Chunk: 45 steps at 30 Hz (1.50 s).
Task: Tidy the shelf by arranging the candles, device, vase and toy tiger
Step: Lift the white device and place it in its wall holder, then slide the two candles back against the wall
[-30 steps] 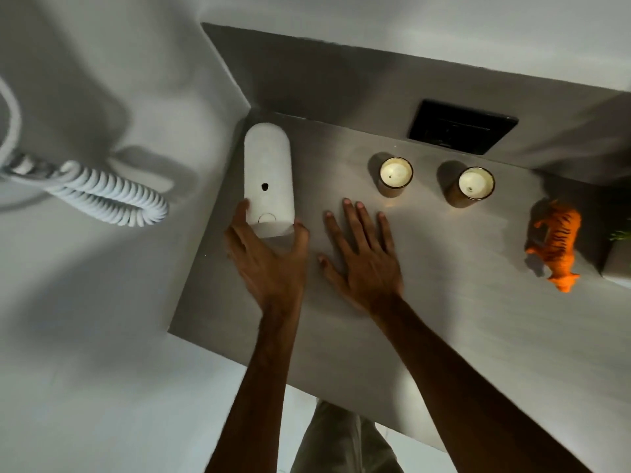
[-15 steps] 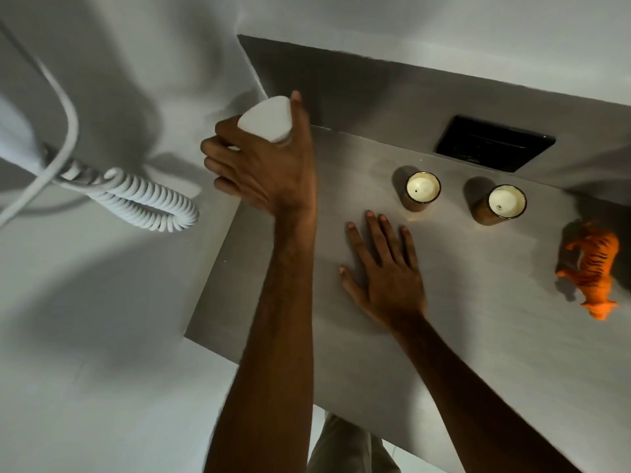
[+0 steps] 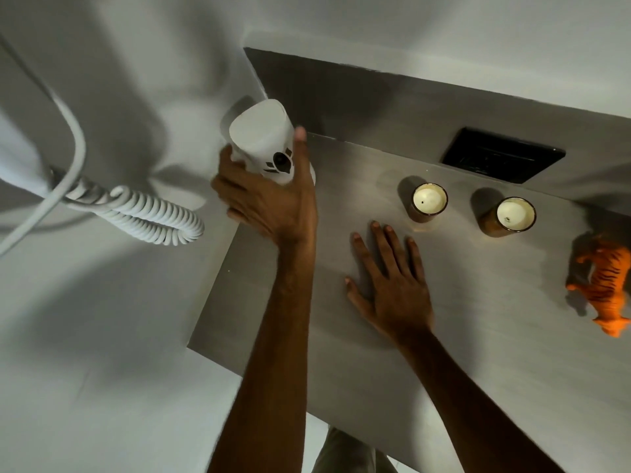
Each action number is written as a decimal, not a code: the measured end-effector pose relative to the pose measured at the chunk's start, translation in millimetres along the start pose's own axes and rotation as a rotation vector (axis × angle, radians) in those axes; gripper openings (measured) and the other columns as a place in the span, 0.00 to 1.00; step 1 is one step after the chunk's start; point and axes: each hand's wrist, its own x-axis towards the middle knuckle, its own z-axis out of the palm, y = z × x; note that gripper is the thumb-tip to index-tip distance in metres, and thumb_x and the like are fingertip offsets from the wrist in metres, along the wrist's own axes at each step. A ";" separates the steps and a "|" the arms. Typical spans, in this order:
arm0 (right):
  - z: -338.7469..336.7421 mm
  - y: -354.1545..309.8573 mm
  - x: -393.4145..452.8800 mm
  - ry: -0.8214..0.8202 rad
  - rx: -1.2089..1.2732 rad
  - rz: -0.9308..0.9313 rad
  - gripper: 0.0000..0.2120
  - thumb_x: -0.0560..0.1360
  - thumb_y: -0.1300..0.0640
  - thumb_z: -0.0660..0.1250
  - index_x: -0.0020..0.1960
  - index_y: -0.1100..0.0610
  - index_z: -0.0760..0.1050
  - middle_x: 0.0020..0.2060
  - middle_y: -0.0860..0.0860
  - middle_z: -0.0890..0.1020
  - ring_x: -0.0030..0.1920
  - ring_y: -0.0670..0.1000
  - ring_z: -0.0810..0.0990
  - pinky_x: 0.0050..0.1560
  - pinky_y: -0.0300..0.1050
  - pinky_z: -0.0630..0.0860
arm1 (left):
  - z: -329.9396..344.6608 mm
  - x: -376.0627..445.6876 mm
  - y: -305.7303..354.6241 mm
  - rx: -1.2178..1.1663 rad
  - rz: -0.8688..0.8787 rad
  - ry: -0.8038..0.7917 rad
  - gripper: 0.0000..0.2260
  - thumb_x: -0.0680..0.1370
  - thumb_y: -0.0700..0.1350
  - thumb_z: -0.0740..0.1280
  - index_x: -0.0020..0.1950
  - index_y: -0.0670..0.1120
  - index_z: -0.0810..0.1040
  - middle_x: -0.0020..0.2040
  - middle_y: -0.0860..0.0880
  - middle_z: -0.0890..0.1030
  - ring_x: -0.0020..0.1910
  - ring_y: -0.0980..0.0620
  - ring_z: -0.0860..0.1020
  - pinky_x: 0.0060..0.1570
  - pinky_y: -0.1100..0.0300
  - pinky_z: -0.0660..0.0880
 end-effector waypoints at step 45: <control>-25.1 19.7 -45.0 0.506 0.528 0.662 0.33 0.78 0.43 0.68 0.75 0.64 0.74 0.70 0.63 0.79 0.69 0.63 0.80 0.68 0.63 0.81 | 3.8 -129.7 -47.2 -0.041 0.356 -0.762 0.19 0.80 0.51 0.75 0.69 0.49 0.82 0.60 0.45 0.84 0.53 0.44 0.84 0.65 0.45 0.73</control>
